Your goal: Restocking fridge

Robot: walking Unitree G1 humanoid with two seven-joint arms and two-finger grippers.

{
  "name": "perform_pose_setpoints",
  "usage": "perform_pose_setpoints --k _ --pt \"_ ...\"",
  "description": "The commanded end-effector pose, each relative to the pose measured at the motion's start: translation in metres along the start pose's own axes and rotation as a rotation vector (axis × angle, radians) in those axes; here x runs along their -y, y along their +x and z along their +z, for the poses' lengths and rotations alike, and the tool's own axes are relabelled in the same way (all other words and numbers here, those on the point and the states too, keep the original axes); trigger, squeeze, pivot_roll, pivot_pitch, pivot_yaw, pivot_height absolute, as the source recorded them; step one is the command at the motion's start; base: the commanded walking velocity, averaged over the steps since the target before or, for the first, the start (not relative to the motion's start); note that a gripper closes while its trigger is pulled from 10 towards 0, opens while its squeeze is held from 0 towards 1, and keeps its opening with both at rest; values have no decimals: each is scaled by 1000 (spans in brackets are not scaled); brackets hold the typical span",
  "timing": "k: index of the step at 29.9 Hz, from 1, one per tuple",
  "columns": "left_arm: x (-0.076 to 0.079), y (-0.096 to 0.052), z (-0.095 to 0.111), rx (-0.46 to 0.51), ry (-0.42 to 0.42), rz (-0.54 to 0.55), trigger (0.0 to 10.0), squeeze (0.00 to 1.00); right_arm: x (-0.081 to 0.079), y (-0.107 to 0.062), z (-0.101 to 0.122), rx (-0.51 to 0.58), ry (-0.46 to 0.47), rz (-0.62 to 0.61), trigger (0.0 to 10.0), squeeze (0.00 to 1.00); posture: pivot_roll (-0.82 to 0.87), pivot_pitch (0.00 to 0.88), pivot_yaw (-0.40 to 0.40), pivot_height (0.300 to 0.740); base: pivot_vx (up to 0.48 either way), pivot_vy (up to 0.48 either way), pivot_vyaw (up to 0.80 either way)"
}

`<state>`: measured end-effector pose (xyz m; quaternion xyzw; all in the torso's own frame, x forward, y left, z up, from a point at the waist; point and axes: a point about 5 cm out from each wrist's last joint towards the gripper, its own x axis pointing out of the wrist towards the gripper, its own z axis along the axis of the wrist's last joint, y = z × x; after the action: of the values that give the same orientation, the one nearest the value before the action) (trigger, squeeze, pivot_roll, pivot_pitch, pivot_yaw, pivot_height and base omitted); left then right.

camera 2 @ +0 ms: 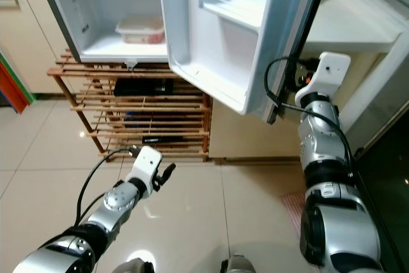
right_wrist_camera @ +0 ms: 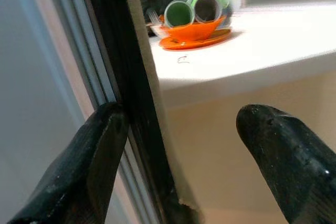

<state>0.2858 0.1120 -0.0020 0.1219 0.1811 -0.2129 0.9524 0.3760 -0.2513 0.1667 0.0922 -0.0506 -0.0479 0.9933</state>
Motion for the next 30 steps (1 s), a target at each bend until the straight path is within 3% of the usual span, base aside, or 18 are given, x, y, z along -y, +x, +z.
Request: perform_pose_setpoints --k 1,8,14,19,23,27,29,30 --pt "-2 0 1 0 12 -10 10000 0 2 1 -5 -53 54 27 10000 0 -89 0 29 703 0 0 0" --pt "-5 0 1 -3 14 -3 10000 0 -11 6 0 -43 183 167 10000 0 -80 0 27 703 0 0 0" --pt "-2 0 0 -6 11 -8 10000 0 -46 10 7 -24 316 399 10000 0 -86 0 22 703 0 0 0" --pt "4 0 -1 -11 8 -11 10000 0 -69 6 9 -25 366 555 10000 0 -89 0 19 703 0 0 0" --pt "7 1 -2 -20 6 -13 10000 0 -99 -11 12 -29 429 743 10000 0 -90 0 16 703 0 0 0" --pt "6 1 -3 -25 2 -12 10000 0 -124 -43 19 -52 510 933 10000 0 -90 0 12 703 0 0 0" --pt "6 0 -4 -30 -5 -16 10000 0 -133 -65 24 -76 548 1038 10000 0 -87 0 10 703 0 0 0" --pt "6 0 -4 -30 -5 -16 10000 0 -133 -65 24 -76 548 1038 10000 0 -87 0 10 703 0 0 0"
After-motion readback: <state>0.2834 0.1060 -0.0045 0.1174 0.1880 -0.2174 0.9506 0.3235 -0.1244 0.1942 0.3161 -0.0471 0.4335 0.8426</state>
